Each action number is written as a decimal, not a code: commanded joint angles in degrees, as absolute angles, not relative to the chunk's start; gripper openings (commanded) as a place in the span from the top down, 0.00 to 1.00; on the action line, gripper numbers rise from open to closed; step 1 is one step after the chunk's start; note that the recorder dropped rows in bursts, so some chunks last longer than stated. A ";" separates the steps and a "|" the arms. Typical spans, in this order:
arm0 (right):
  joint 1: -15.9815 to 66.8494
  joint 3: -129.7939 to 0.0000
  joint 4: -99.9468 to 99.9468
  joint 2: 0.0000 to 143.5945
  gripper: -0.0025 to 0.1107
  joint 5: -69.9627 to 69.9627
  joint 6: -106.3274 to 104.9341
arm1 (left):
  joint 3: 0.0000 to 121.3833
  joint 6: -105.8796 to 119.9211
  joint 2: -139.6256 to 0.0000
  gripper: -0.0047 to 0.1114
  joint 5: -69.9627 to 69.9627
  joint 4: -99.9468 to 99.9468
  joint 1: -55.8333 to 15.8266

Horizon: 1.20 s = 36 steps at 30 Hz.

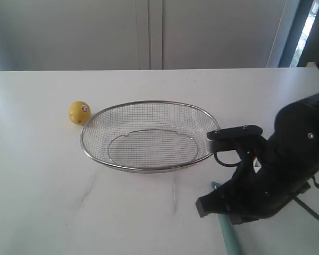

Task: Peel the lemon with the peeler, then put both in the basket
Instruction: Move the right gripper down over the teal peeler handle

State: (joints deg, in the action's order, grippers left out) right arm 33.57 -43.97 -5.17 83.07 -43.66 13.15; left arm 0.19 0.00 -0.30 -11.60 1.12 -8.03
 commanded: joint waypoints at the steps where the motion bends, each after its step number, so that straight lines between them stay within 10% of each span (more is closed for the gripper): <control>1: 34.31 -45.96 -4.17 85.02 0.98 -42.08 14.38 | 0.00 0.00 0.00 0.96 -11.58 1.24 -8.12; 14: 34.31 -45.96 -3.79 86.25 0.97 -41.69 10.10 | 0.00 0.00 0.00 0.96 -11.58 1.24 -8.12; 25: 34.31 -41.84 -4.17 86.25 0.54 -37.19 10.51 | 0.00 0.00 0.00 0.96 -11.58 1.24 -8.12; 36: 34.31 -36.52 -4.22 86.25 0.55 -30.07 13.32 | 0.00 0.00 0.00 0.96 -11.58 1.24 -8.12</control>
State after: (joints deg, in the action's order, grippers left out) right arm 34.26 -37.36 -4.25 86.25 -31.42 12.72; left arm 0.19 0.00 -0.30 -11.60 1.12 -8.03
